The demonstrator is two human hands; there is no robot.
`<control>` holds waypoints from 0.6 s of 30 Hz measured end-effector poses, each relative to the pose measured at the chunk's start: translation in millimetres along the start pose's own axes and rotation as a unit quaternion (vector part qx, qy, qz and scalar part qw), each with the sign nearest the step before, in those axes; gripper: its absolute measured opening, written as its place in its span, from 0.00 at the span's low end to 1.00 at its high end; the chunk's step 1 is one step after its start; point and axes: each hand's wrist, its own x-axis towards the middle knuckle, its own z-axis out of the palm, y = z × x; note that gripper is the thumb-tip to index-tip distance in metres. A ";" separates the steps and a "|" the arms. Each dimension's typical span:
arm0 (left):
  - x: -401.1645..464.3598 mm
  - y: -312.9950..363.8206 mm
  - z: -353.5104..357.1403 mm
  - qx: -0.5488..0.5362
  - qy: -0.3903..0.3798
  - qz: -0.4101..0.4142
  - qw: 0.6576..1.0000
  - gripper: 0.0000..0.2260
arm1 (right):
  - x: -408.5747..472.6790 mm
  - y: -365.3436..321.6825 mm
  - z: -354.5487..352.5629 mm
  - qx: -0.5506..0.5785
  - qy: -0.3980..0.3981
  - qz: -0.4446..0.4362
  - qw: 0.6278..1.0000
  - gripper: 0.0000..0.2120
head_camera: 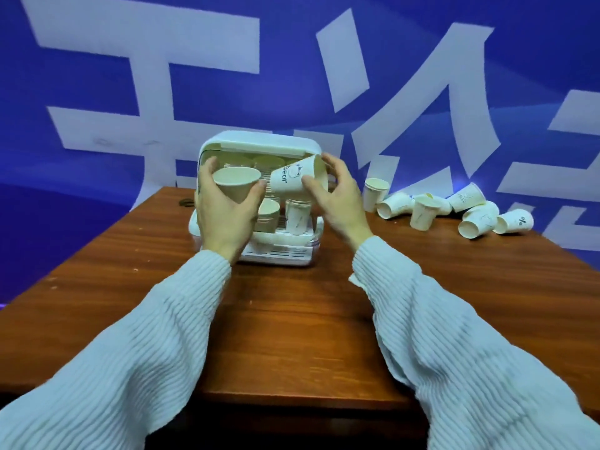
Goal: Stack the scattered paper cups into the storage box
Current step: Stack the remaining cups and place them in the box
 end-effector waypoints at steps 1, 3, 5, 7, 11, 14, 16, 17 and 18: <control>6.7 -2.6 -5.6 -0.010 0.007 -0.013 1.000 0.37 | 5.4 -3.2 8.6 -0.041 -0.023 -0.020 0.999 0.29; 19.0 -8.5 -18.9 -0.013 0.020 -0.029 0.999 0.37 | 14.5 -9.1 27.5 -0.116 -0.074 -0.062 0.988 0.30; 27.4 -14.3 -28.2 -0.009 0.028 -0.035 0.999 0.38 | 22.2 -10.4 41.6 -0.195 -0.133 -0.085 0.968 0.31; 32.7 -18.6 -33.8 -0.006 0.031 -0.034 0.999 0.38 | 29.5 -8.3 52.4 -0.268 -0.203 -0.091 0.937 0.34; 37.7 -23.9 -35.3 0.011 0.014 -0.033 0.999 0.37 | 32.2 11.4 72.9 -0.357 -0.316 -0.069 0.876 0.39; 41.3 -26.4 -30.7 0.024 -0.011 -0.012 1.000 0.34 | 23.0 28.3 82.8 -0.314 -0.320 -0.032 0.893 0.41; 46.1 -25.3 -24.1 0.030 -0.033 0.026 0.999 0.29 | 20.2 35.1 85.2 -0.260 -0.313 -0.005 0.914 0.40; 49.1 -24.8 -19.3 0.035 -0.049 0.047 0.997 0.27 | 19.9 35.3 85.4 -0.241 -0.308 0.004 0.920 0.40; 52.4 -24.8 -14.2 0.040 -0.068 0.067 0.995 0.26 | 20.0 36.1 86.0 -0.225 -0.300 0.016 0.927 0.40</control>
